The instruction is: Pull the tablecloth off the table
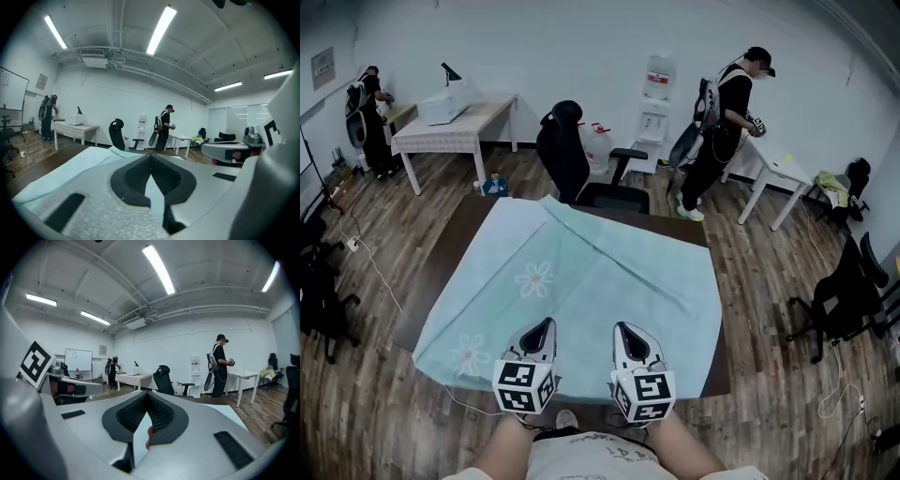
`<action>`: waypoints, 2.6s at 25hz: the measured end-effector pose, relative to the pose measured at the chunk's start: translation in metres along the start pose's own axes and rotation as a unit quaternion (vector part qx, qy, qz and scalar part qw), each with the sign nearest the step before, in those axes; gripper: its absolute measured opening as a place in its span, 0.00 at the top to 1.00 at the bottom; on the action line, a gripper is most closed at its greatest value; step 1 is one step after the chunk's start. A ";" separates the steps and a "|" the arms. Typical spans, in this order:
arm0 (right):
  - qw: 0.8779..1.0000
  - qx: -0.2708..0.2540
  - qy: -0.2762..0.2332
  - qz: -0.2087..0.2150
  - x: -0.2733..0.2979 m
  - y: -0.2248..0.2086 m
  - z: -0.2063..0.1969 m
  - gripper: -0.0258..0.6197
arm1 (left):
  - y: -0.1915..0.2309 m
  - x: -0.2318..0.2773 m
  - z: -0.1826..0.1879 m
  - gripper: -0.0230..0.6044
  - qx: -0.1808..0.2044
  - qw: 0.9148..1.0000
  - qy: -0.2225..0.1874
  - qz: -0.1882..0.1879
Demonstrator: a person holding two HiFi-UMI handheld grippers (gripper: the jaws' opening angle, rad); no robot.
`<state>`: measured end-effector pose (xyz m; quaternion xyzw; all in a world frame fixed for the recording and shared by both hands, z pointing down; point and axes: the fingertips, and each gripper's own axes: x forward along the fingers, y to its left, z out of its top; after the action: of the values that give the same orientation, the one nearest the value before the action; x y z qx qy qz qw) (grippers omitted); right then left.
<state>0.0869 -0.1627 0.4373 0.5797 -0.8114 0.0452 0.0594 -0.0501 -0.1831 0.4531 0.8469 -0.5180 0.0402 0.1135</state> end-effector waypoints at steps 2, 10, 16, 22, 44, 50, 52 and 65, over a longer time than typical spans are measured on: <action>1.000 -0.002 0.007 -0.013 0.023 -0.007 -0.002 0.94 | 0.017 0.020 0.002 0.95 0.003 1.000 0.008 -0.006; 0.997 0.032 0.067 -0.036 0.091 -0.047 -0.043 0.92 | 0.067 0.086 -0.028 0.95 0.014 0.997 0.070 -0.013; 0.990 0.033 0.134 -0.039 0.134 -0.088 -0.097 0.76 | 0.106 0.122 -0.083 0.94 0.008 0.991 0.135 0.012; 0.974 0.046 0.220 -0.019 0.187 -0.121 -0.164 0.64 | 0.150 0.149 -0.149 0.65 0.002 0.973 0.225 0.047; 0.904 0.050 0.422 -0.042 0.216 -0.163 -0.288 0.76 | 0.292 0.129 -0.248 0.53 -0.088 0.926 0.327 0.169; 0.907 0.036 0.416 -0.051 0.216 -0.150 -0.291 0.93 | 0.273 0.132 -0.250 0.94 -0.084 0.927 0.337 0.142; 0.910 0.061 0.406 -0.057 0.213 -0.150 -0.287 0.94 | 0.269 0.130 -0.243 0.95 -0.075 0.931 0.332 0.134; 0.959 0.037 0.273 -0.067 0.172 -0.117 -0.192 0.94 | 0.218 0.109 -0.173 0.95 -0.037 0.962 0.257 0.080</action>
<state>0.1505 -0.3340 0.6536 0.6003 -0.7211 0.2280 0.2601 -0.1843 -0.3325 0.6741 0.7590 -0.5389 0.2458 0.2703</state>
